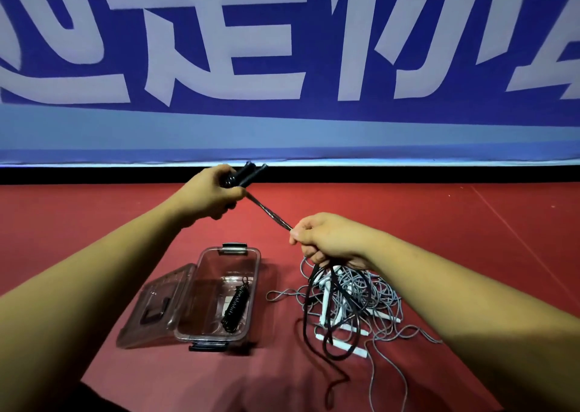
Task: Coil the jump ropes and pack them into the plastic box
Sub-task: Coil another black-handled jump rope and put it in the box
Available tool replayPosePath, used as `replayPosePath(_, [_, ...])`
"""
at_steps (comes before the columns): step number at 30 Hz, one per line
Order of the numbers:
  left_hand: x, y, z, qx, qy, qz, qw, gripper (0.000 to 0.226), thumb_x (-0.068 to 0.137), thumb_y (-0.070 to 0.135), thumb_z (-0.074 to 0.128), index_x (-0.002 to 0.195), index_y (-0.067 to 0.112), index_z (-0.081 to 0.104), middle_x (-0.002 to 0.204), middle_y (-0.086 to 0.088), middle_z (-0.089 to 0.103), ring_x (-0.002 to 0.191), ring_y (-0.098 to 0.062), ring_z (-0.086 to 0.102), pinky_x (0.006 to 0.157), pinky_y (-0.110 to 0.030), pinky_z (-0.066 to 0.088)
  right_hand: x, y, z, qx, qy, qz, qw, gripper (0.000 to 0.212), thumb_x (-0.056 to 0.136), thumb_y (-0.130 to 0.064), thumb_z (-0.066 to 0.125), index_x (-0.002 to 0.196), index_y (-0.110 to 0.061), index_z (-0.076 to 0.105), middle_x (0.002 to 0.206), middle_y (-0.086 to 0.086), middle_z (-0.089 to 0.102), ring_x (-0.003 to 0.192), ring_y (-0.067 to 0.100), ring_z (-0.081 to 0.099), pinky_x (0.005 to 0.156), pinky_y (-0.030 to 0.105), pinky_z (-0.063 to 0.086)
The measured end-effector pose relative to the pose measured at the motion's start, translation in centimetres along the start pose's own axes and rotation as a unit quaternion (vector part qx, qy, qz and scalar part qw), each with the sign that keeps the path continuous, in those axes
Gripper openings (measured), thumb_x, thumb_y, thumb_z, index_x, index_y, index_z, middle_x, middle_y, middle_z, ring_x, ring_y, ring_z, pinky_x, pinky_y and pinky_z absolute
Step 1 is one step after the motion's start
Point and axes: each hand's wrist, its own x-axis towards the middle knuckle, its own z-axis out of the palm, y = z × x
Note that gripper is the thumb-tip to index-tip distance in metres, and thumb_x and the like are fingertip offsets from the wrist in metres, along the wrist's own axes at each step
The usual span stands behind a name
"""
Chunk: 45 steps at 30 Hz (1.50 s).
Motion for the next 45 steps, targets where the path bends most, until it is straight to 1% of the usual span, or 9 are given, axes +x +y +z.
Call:
replayPosePath(3, [0.4, -0.8, 0.0, 0.19, 0.009, 0.024, 0.981, 0.021, 0.087, 0.017, 0.071, 0.1, 0.014, 0.055, 0.075, -0.005, 0.063, 0.047, -0.01, 0.051, 0.046, -0.024, 0.04, -0.3, -1.0, 0.8, 0.001, -0.013, 0.016, 1.0, 0.013, 0.103, -0.013, 0.044, 0.096, -0.007, 0.053, 0.056, 0.0, 0.04, 0.04, 0.006, 0.035, 0.038, 0.016, 0.028])
replayPosePath(11, [0.8, -2.7, -1.3, 0.429, 0.122, -0.011, 0.895, 0.038, 0.083, 0.017, 0.066, 0.114, 0.011, 0.045, 0.095, -0.019, 0.061, 0.083, -0.041, 0.059, 0.062, -0.038, 0.041, -2.4, -2.5, 1.6, -0.101, -0.06, 0.021, 0.993, 0.008, 0.099, -0.019, 0.055, 0.093, -0.013, 0.056, 0.053, -0.001, 0.043, 0.039, 0.009, 0.036, 0.039, 0.016, 0.03])
replayPosePath(19, [-0.6, -3.8, 0.9, 0.512, -0.069, 0.023, 0.856, 0.033, 0.079, 0.043, 0.071, 0.103, 0.022, 0.062, 0.092, -0.002, 0.068, 0.087, -0.027, 0.065, 0.064, -0.03, 0.048, -1.8, -3.9, -1.0, -0.179, 0.149, -0.175, 0.957, 0.016, 0.093, -0.016, 0.061, 0.086, -0.007, 0.073, 0.04, -0.01, 0.042, 0.037, 0.003, 0.031, 0.041, 0.017, 0.026])
replayPosePath(24, [-2.5, -1.5, 4.9, 0.434, -0.275, 0.107, 0.851, 0.038, 0.08, 0.05, 0.074, 0.097, 0.017, 0.066, 0.086, -0.005, 0.071, 0.074, -0.022, 0.057, 0.064, -0.025, 0.038, -0.7, -3.0, -4.2, -0.236, 0.288, -0.218, 0.902, 0.018, 0.092, -0.015, 0.06, 0.083, -0.007, 0.074, 0.077, 0.004, 0.07, 0.067, 0.009, 0.056, 0.061, 0.022, 0.037])
replayPosePath(31, [-4.2, 3.1, 4.2, 0.191, -0.309, 0.163, 0.917, 0.017, 0.08, 0.031, 0.071, 0.084, 0.018, 0.06, 0.066, 0.009, 0.054, 0.056, -0.003, 0.045, 0.056, -0.019, 0.039, 0.8, 0.4, -7.7, -0.265, 0.36, -0.168, 0.879, 0.017, 0.095, -0.015, 0.057, 0.088, -0.009, 0.071, 0.086, 0.004, 0.068, 0.08, 0.018, 0.056, 0.065, 0.025, 0.033])
replayPosePath(36, [-3.6, 4.1, 1.7, -0.141, -0.22, 0.107, 0.959, 0.048, 0.085, 0.015, 0.068, 0.127, 0.026, 0.05, 0.069, -0.007, 0.049, 0.053, -0.018, 0.033, 0.045, -0.024, 0.028, 1.0, 1.3, -6.7, -0.289, 0.252, -0.123, 0.915, 0.02, 0.096, -0.014, 0.056, 0.08, -0.011, 0.068, 0.063, -0.004, 0.059, 0.054, 0.004, 0.047, 0.052, 0.019, 0.032])
replayPosePath(40, [-1.9, 3.4, 2.1, -0.269, -0.146, 0.062, 0.95, 0.055, 0.078, 0.018, 0.071, 0.126, 0.041, 0.059, 0.062, -0.004, 0.047, 0.061, -0.031, 0.022, 0.049, -0.022, 0.022, 0.6, 1.0, -3.9, -0.17, 0.103, -0.071, 0.977, 0.023, 0.099, -0.024, 0.055, 0.088, -0.009, 0.067, 0.051, -0.007, 0.048, 0.041, 0.004, 0.04, 0.041, 0.015, 0.033])
replayPosePath(43, [-1.5, 3.5, 1.0, -0.206, -0.077, 0.078, 0.972, 0.043, 0.077, 0.018, 0.072, 0.115, 0.037, 0.064, 0.057, 0.001, 0.053, 0.053, -0.017, 0.036, 0.044, -0.021, 0.031, 0.7, 0.7, -3.3, -0.188, 0.074, -0.087, 0.976, 0.021, 0.088, -0.026, 0.07, 0.09, -0.006, 0.066, 0.057, -0.006, 0.049, 0.044, 0.004, 0.042, 0.044, 0.015, 0.036])
replayPosePath(45, [-1.7, 3.0, -0.8, 0.028, -0.063, 0.184, 0.98, 0.042, 0.079, 0.018, 0.078, 0.113, 0.036, 0.062, 0.07, 0.013, 0.065, 0.057, -0.004, 0.056, 0.054, -0.022, 0.046, 0.9, 0.8, -3.8, -0.291, 0.095, -0.107, 0.946, 0.021, 0.08, -0.024, 0.079, 0.083, -0.008, 0.066, 0.059, -0.009, 0.049, 0.047, 0.0, 0.04, 0.049, 0.016, 0.034])
